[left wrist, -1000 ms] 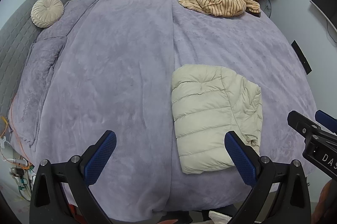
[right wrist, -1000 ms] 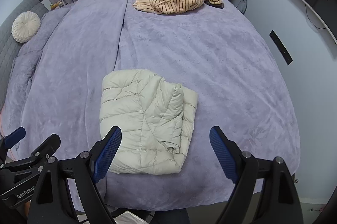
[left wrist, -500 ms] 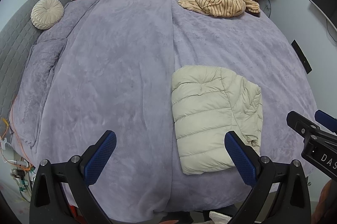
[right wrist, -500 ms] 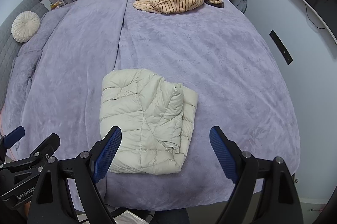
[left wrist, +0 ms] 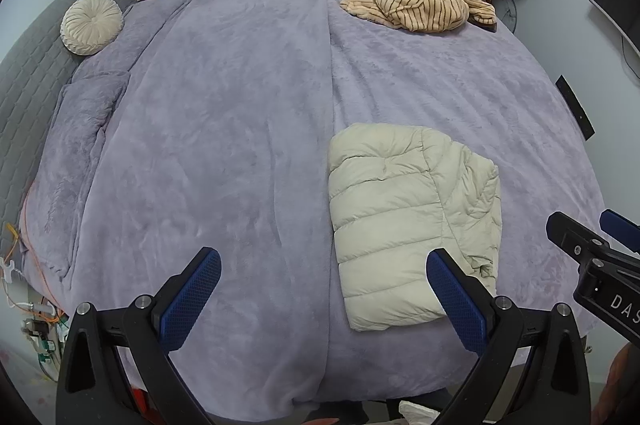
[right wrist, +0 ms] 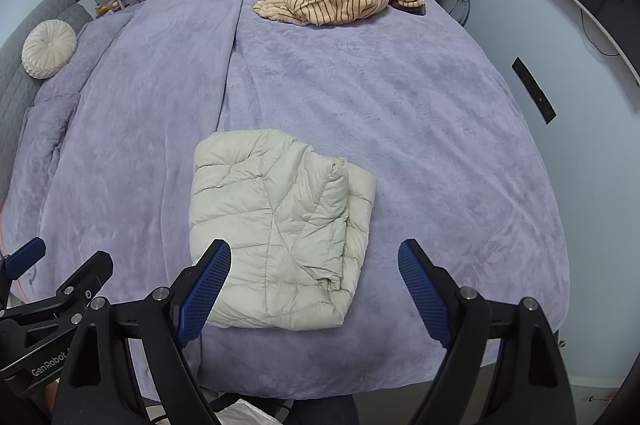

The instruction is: Fold large clothes

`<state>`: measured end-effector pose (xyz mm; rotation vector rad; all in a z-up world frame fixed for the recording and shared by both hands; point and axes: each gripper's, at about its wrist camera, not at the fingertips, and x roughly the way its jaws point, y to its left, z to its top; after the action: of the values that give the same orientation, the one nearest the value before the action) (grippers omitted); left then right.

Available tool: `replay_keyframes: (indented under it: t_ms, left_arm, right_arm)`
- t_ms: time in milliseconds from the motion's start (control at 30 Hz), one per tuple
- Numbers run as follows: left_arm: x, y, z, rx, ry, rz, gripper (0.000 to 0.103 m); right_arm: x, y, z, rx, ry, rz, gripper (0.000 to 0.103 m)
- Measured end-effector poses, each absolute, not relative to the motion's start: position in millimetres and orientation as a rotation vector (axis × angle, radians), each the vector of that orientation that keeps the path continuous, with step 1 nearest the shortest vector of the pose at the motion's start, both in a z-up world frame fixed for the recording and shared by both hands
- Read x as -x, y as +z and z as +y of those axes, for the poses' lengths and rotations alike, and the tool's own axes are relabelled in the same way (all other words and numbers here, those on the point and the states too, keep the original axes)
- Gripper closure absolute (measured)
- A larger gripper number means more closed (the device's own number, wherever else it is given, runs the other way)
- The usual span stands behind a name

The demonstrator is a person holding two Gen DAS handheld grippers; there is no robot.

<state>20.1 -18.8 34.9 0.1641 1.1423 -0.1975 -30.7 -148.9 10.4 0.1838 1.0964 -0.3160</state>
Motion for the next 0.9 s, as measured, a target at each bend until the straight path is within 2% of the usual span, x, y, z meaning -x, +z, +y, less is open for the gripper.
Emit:
replay_keyframes:
  t_ms: [900]
  left_arm:
    - [-18.0,36.7,-16.9,-0.165,-0.199,1.146,0.000]
  right_arm:
    - [31.7,10.3,-147.9,-0.182,-0.317,1.098,0.015]
